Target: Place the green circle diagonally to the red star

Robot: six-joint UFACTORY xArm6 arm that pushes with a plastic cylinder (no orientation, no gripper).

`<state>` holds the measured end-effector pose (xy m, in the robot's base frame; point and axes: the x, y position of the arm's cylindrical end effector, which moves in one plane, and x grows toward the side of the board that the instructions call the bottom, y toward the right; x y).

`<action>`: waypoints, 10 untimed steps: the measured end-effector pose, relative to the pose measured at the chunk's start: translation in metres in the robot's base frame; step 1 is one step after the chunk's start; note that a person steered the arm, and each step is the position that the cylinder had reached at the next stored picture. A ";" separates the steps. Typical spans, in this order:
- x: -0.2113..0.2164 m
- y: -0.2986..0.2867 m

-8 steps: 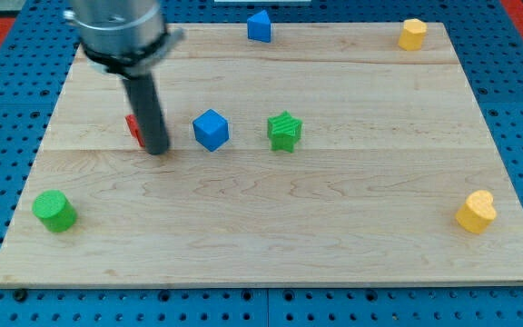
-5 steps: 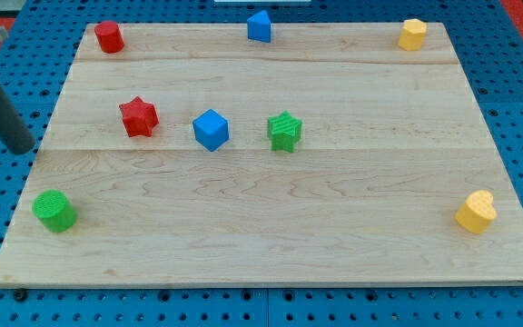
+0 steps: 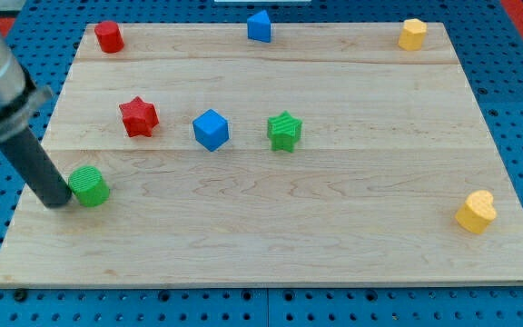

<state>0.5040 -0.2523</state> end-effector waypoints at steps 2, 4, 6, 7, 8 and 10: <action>0.068 -0.010; 0.016 0.013; 0.014 -0.004; 0.029 0.031; 0.030 0.059; -0.012 0.059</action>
<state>0.4918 -0.1937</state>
